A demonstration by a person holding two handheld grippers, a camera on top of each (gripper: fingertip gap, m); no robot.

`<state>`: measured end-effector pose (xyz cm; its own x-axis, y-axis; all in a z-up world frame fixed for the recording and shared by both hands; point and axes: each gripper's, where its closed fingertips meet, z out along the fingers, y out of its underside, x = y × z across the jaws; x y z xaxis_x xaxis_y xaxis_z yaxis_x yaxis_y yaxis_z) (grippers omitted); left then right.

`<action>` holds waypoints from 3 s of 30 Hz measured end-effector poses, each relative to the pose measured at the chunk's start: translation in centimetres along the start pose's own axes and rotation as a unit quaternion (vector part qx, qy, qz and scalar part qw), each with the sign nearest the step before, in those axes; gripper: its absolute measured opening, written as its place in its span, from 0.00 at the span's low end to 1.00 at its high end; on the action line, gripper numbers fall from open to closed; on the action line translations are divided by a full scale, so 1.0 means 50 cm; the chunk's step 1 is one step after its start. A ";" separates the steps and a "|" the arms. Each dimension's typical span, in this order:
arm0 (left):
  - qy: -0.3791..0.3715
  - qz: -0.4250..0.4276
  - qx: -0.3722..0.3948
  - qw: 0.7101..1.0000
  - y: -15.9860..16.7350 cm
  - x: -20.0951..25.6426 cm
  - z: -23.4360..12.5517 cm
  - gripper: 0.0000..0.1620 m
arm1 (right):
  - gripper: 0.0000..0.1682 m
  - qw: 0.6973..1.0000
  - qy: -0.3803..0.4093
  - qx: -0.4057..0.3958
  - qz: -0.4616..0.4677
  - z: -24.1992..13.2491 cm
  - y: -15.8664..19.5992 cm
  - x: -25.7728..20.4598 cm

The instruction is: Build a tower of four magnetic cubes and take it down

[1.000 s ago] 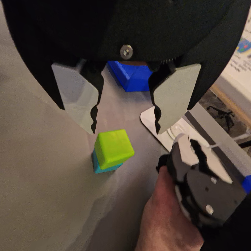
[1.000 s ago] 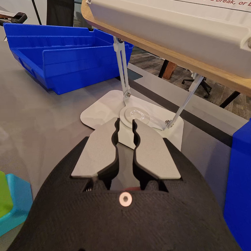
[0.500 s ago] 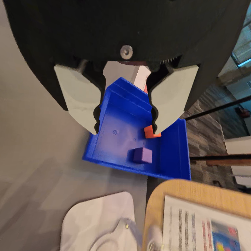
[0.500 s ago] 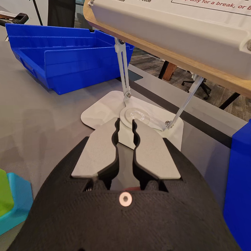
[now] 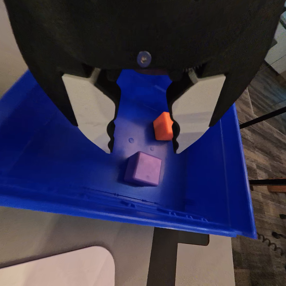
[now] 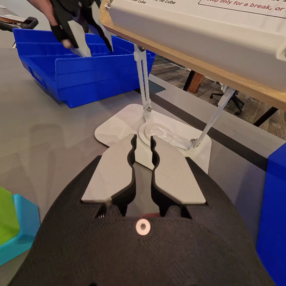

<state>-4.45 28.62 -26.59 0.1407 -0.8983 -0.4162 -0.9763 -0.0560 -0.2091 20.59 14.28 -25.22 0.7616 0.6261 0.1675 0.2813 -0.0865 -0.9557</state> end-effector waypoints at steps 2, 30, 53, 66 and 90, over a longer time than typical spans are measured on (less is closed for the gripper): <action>0.015 0.005 0.012 1.000 -0.005 -0.003 0.025 0.44 | 0.10 1.000 -0.001 0.000 0.000 0.000 0.000 0.000; 0.085 -0.048 0.044 0.994 0.008 0.014 0.124 0.33 | 0.11 1.000 -0.020 0.003 -0.002 -0.002 -0.001 -0.011; 0.029 0.007 0.151 0.988 -0.197 0.315 -0.278 0.32 | 0.11 1.000 -0.026 0.011 -0.004 -0.007 -0.004 -0.014; 0.095 0.092 0.165 0.977 -0.397 0.519 -0.293 0.32 | 0.11 1.000 -0.027 0.010 -0.005 -0.006 -0.004 -0.015; 0.139 0.100 0.155 0.973 -0.398 0.561 -0.225 0.32 | 0.11 1.000 -0.029 0.008 -0.007 -0.005 -0.003 -0.017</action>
<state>17.05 -0.36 -24.16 -0.1396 -0.9633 -0.2292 -0.8768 0.2279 -0.4235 20.05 13.56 -25.14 0.7221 0.6716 0.1659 0.2809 -0.0654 -0.9575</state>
